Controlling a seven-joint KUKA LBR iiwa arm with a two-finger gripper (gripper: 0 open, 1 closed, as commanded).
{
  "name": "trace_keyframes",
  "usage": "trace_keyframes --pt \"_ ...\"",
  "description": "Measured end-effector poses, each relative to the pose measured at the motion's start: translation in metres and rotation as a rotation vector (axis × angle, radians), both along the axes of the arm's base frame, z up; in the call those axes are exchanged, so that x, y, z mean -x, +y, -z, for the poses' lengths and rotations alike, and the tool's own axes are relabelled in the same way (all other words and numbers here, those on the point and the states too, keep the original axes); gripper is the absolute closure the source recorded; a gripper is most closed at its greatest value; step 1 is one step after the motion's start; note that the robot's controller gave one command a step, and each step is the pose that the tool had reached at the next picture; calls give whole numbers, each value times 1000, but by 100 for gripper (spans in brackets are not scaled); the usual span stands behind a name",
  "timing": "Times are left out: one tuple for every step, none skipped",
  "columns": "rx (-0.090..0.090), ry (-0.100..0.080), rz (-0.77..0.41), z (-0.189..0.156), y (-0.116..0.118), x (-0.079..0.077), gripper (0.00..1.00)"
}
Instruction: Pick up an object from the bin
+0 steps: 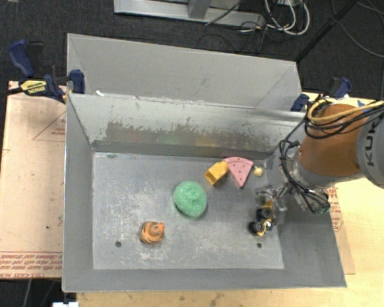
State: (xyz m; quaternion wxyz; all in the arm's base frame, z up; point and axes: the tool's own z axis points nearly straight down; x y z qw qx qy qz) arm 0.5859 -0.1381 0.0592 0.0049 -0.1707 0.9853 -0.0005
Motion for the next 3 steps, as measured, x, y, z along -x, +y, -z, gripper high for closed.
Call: trace_keyframes --pt "-1 6 0 -7 0 1 100" --pt "-2 12 0 -22 1 2 100" --pt "0 8 0 -40 1 1 100"
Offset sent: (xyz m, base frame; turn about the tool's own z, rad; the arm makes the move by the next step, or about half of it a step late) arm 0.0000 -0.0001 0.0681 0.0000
